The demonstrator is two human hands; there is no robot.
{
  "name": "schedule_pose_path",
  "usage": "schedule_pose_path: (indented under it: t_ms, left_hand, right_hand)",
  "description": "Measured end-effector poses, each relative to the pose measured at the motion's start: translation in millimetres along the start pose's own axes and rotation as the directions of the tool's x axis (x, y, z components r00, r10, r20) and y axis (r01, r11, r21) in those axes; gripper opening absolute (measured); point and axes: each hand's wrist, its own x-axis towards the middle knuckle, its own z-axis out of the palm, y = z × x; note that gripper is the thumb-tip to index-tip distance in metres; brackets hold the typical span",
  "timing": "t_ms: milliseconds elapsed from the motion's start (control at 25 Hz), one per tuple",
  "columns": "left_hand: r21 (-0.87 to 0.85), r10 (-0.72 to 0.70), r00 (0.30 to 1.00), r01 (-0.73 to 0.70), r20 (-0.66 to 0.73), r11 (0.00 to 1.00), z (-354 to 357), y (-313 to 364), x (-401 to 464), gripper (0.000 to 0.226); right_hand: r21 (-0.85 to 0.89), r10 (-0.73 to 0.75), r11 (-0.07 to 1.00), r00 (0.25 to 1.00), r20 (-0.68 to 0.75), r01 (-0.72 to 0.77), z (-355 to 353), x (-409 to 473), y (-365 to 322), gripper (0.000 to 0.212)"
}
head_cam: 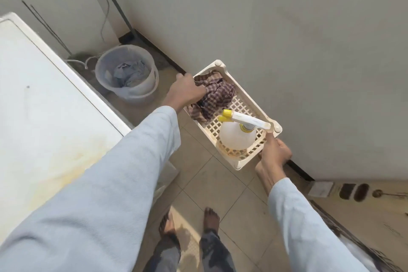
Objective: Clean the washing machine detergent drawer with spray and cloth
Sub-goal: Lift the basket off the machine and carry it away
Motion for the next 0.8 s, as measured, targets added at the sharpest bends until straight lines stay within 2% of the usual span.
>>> schedule_pose_path:
  t_ms: [120, 200, 280, 400, 600, 800]
  left_hand:
    - [0.027, -0.097, 0.992, 0.095, 0.08, 0.995, 99.3, -31.9, 37.2, 0.06]
    - [0.042, -0.168, 0.978, 0.164, 0.121, 0.986, 153.6, -65.4, 57.3, 0.06]
    - [0.063, -0.248, 0.953, 0.24, 0.172, 0.969, 217.0, -112.3, 87.3, 0.061]
    - [0.11, -0.355, 0.908, 0.338, 0.222, 0.935, 296.1, -186.5, 130.3, 0.068]
    - [0.136, -0.415, 0.888, 0.394, 0.199, 0.909, 379.8, -283.2, 190.3, 0.072]
    - [0.198, -0.482, 0.852, 0.446, 0.206, 0.873, 453.9, -350.9, 240.2, 0.08]
  right_hand:
    - [-0.088, 0.053, 0.995, 0.998, -0.037, -0.056, -13.9, 68.4, 72.7, 0.056]
    - [-0.161, 0.081, 0.983, 0.995, -0.063, -0.09, -18.6, 101.7, 120.7, 0.044]
    - [-0.2, 0.118, 0.971, 0.99, -0.074, -0.131, -13.7, 142.0, 186.2, 0.037]
    - [-0.262, 0.155, 0.952, 0.987, -0.043, -0.161, 6.8, 193.1, 288.8, 0.041]
    - [-0.298, 0.23, 0.927, 0.973, -0.03, -0.228, 44.9, 244.3, 415.5, 0.046]
    - [-0.351, 0.246, 0.905, 0.969, -0.027, -0.239, 65.8, 291.8, 518.1, 0.049]
